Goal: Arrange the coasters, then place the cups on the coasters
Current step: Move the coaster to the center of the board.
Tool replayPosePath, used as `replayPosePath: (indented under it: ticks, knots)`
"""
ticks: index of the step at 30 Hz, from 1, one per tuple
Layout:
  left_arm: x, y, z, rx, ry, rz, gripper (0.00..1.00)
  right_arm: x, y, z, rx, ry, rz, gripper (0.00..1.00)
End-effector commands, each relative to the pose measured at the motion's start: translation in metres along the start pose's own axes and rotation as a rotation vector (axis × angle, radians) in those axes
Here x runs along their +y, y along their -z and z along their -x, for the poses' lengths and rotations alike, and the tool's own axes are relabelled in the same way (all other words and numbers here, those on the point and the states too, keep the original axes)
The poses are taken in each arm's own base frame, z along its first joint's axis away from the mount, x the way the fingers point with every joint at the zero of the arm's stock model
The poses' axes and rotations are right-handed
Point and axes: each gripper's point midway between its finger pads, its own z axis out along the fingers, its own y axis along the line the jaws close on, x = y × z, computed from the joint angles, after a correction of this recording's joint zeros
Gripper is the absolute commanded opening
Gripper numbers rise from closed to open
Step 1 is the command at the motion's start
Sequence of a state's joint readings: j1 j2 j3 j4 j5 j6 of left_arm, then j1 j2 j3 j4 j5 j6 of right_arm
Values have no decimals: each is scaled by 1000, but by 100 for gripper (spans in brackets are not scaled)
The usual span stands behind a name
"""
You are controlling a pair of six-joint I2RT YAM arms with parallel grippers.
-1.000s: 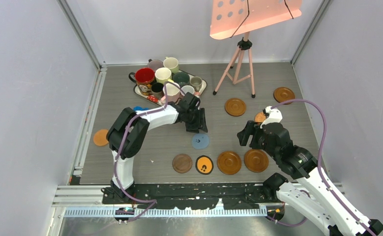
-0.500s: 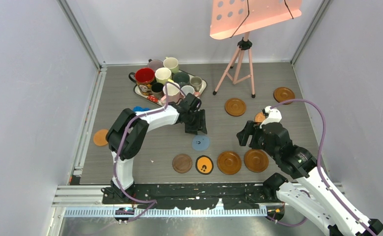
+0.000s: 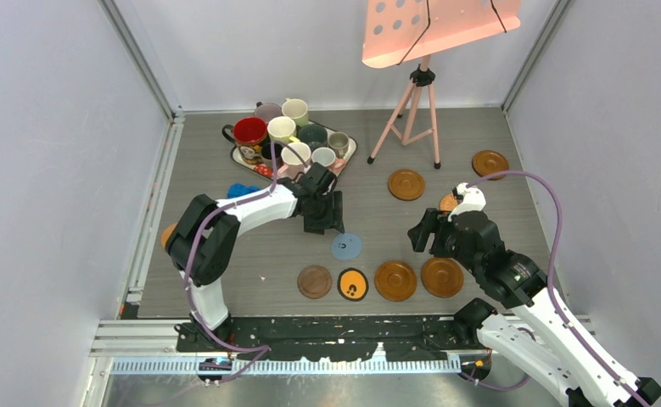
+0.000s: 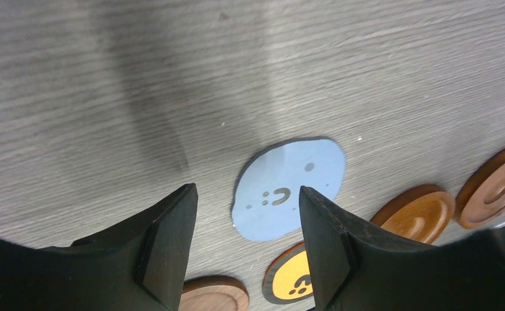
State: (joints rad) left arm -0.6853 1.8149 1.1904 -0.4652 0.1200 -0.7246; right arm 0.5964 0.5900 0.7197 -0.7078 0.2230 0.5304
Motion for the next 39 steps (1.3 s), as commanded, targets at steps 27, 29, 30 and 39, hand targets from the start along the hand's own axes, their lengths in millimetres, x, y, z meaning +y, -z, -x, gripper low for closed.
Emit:
replayPosePath:
  ticks: [27,29,30,39]
  knots:
    - [-29,-12,-23,51,2,-92,61,10,3,13,-47,-31,41,77]
    - [-29,-11,-23,51,3,-92,61,11,3,12,-43,-31,46,77]
    - [-28,-11,-24,53,4,-87,61,12,3,12,-42,-32,48,77]
    - [-3,15,0,-47,-3,68,61,10,6,15,-58,-26,46,77]
